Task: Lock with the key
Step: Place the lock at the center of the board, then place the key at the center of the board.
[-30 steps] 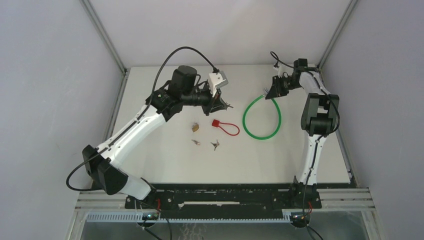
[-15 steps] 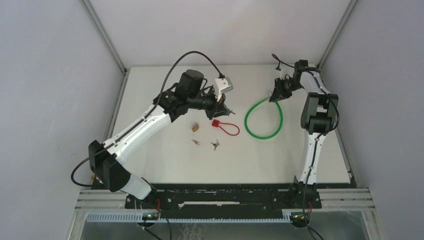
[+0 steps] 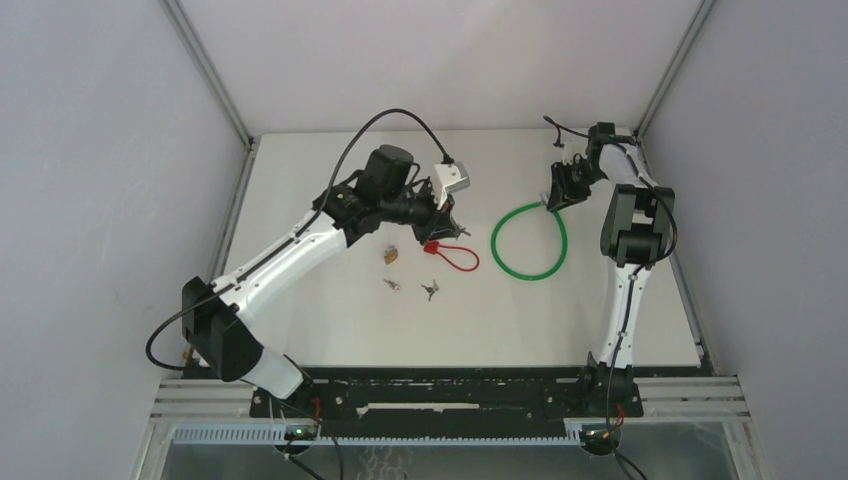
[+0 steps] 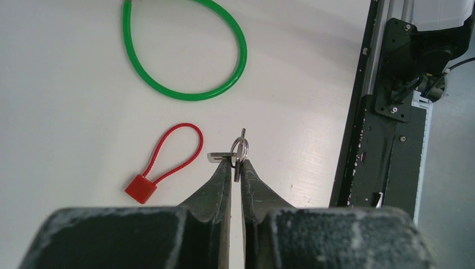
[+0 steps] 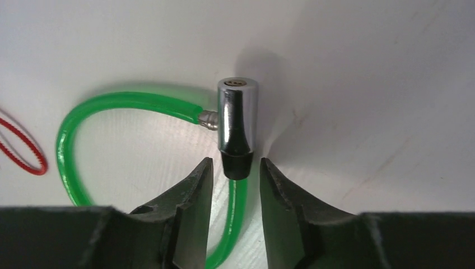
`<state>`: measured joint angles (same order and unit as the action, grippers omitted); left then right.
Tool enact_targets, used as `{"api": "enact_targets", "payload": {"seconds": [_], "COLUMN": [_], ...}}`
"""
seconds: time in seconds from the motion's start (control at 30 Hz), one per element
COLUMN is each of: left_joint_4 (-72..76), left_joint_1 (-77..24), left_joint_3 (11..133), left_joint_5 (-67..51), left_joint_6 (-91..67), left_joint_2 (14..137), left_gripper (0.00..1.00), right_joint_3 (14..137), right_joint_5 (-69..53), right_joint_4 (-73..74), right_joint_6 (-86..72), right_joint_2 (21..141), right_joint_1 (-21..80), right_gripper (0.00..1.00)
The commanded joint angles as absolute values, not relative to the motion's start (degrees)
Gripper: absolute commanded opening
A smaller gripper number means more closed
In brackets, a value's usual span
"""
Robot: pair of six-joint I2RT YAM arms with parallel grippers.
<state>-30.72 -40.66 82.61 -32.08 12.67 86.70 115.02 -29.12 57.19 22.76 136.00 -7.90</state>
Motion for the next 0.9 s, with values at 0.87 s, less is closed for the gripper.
{"api": "enact_targets", "payload": {"seconds": [0.87], "left_joint_4": [-21.15], "left_joint_1": [-44.74], "left_joint_3": [78.21], "left_joint_5": [-28.63], "left_joint_6": [13.13], "left_joint_2": [92.70], "left_gripper": [0.12], "right_joint_3": [88.87], "right_joint_5": [-20.11], "right_joint_4": [42.07], "right_joint_6": [15.41], "right_joint_2": [95.08], "right_joint_1": [-8.33], "right_gripper": [0.74]}}
